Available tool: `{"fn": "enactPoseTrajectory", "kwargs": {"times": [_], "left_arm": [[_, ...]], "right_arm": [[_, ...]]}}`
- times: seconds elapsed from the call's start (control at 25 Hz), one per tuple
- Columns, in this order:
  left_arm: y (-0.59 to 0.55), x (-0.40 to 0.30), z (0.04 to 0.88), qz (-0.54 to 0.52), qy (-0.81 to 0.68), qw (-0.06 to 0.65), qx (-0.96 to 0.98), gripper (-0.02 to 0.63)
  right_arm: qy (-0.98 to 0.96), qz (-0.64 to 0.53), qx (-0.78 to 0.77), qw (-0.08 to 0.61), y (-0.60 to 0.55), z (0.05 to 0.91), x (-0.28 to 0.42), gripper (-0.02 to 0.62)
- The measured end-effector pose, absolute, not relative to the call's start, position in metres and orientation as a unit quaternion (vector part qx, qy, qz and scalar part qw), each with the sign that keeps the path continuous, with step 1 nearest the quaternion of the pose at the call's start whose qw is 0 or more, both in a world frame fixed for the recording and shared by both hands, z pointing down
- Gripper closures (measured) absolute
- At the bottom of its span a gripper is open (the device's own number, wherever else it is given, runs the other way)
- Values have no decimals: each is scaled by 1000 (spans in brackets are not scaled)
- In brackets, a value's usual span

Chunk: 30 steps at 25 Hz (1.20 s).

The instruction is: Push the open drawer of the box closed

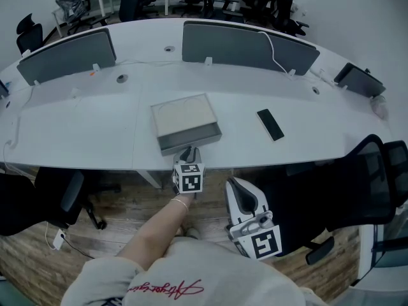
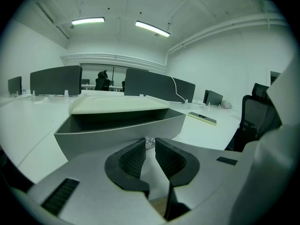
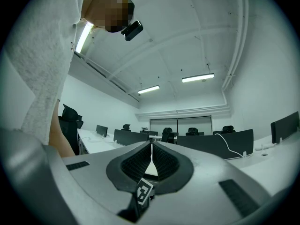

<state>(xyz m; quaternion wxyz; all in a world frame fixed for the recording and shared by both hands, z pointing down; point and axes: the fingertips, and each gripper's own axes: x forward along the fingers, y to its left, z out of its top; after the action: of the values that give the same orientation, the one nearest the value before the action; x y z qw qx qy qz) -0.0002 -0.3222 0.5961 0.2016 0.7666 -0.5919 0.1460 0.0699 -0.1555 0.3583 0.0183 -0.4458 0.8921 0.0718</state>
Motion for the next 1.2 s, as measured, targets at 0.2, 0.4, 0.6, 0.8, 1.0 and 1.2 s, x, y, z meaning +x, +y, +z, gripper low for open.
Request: {"fn": "enactPoseTrajectory", "kwargs": {"times": [0.2,0.4,0.6,0.8,1.0,1.2], "left_arm": [[-324,-1,596,145,-591,209,765,531],[-325,-1,595,155,-587,214,765,531],[-328,-2,596,161,-584,223,764,531],[-333,-5,596,167,-580,223,765,531],[-337,-6,595,168,-582,221,764,531],[-339,-8,596,170,-582,229,761,531]], "right_arm": [[891,73,-448,19,-155,358,72,575],[891,73,-447,23,-155,356,72,575],[891,74,-448,24,-154,357,74,575],[890,73,-450,23,-154,358,76,575],[889,73,-451,26,-154,356,78,575],[889,75,-452,25,-155,354,79,575]]}}
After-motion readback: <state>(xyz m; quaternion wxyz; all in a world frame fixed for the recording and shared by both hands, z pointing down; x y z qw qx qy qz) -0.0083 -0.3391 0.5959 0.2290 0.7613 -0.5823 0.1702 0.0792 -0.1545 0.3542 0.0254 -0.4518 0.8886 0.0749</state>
